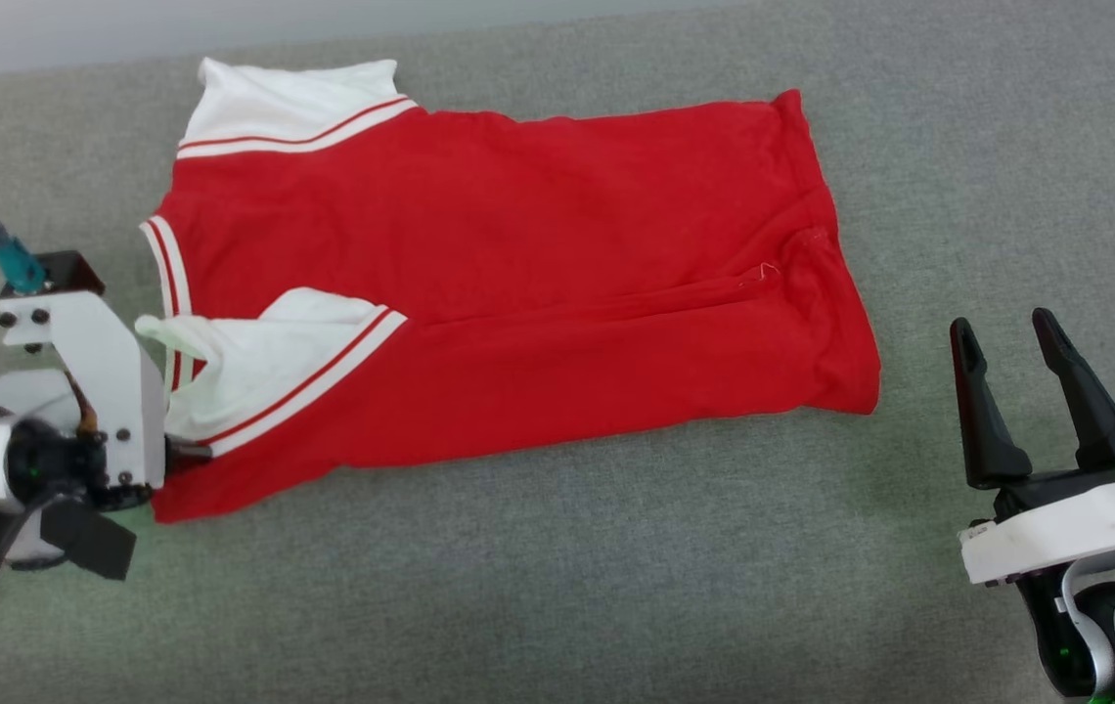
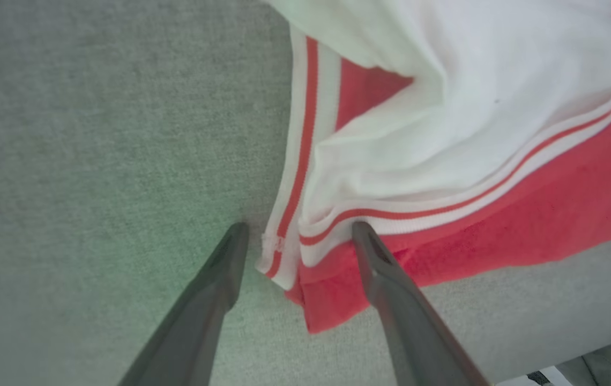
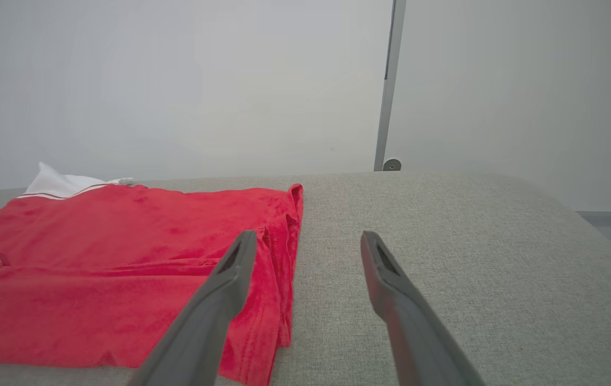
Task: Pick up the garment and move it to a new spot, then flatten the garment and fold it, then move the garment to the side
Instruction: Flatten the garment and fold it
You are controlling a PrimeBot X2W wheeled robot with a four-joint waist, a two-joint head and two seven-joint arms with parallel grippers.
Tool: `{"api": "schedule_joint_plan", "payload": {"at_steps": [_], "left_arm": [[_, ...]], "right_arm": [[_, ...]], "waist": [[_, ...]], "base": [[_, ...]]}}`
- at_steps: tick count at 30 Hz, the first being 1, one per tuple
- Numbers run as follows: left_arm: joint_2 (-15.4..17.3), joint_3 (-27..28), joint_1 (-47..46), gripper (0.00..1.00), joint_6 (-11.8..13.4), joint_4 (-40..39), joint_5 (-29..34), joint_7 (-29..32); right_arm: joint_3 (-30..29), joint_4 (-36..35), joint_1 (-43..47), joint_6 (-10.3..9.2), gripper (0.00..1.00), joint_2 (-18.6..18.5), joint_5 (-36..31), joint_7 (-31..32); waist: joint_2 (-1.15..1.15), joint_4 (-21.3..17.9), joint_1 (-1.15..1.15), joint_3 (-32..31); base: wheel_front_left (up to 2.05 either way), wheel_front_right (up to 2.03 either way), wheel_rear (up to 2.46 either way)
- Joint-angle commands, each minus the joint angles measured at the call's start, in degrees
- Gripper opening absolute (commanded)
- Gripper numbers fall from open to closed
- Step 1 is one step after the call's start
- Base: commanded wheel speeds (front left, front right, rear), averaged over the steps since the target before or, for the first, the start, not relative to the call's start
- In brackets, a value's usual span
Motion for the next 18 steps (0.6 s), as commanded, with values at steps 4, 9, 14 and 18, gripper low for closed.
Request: {"api": "schedule_joint_plan", "payload": {"at_steps": [4,9,14,18], "left_arm": [[-1.3,-2.1,1.5,1.00,1.9,0.6,-1.0,3.1],[-3.5,-3.7,2.7,1.00,1.9,3.4,-0.8,3.2],[-7.2,-4.9,5.0,0.58,0.3,7.1,-1.5,2.4],[-9.5,-5.0,6.0,0.00,-0.7,9.6,-2.5,1.9]], "right_arm": [[-0.1,0.2,-1.1,-0.09,1.00,0.5,0.5,0.3],[0.3,0.4,-1.9,-0.09,1.00,0.8,0.6,0.6],[0.5,0.5,-2.6,-0.09,1.00,0.8,0.7,1.2],[0.7,0.7,-3.0,-0.09,1.00,0.5,1.0,1.9]], "waist": [[0.00,0.0,0.00,1.0],[0.00,0.3,0.00,2.0],[0.00,0.5,0.00,2.7],[0.00,0.7,0.00,2.8]], "base": [[0.00,0.00,0.00],[0.00,0.00,0.00],[0.00,0.00,0.00],[0.00,0.00,0.00]]}}
